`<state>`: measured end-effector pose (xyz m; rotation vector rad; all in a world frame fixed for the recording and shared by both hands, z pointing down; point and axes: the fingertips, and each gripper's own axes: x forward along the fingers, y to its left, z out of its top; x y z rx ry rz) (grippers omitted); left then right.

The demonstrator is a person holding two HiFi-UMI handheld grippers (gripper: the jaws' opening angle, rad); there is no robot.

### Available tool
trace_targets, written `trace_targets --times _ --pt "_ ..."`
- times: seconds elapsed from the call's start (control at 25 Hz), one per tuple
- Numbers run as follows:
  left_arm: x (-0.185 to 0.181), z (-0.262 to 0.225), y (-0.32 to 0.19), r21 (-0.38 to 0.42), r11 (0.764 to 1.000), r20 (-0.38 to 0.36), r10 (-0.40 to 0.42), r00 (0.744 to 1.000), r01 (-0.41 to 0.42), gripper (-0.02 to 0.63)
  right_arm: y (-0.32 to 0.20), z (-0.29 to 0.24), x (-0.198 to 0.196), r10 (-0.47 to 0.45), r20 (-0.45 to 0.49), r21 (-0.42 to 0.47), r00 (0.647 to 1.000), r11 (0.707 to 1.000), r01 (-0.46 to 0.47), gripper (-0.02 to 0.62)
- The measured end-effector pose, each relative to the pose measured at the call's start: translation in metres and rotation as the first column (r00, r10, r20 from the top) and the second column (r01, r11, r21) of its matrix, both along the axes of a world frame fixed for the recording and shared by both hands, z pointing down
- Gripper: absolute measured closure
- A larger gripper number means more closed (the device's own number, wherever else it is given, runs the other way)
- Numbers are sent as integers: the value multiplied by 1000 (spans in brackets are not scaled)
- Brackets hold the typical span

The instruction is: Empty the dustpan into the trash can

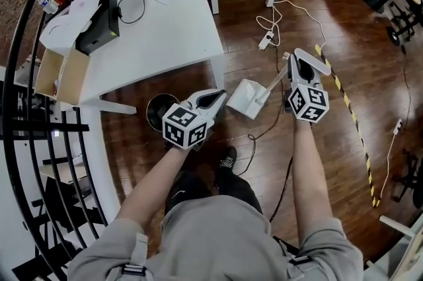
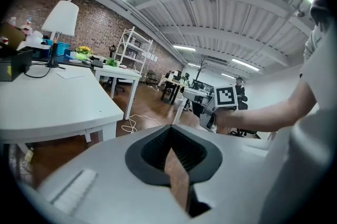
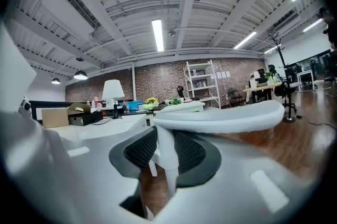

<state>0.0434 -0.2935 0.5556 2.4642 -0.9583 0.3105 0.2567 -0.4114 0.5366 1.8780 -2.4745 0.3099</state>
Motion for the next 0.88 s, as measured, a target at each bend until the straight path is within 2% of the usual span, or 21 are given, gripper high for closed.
trace_targets --times 0.28,0.4,0.68,0.8,0.88 --pt "13 12 -2 -26 999 -10 26 1000 -26 601 31 35 16 22 3 -47 1000 999 -22 500" --pt "23 13 1 -33 998 -19 50 999 -51 601 49 44 28 65 5 -77 998 995 -65 500" --pt "43 4 8 -37 995 -35 91 995 -92 601 82 64 67 197 -31 -180 980 963 -199 512" --pt "51 0 10 -32 994 -35 100 994 -101 601 90 70 77 208 -23 -211 978 955 -208 511" --pt "55 -3 11 -30 994 -31 101 994 -102 601 92 71 83 211 -9 -226 978 952 -207 486"
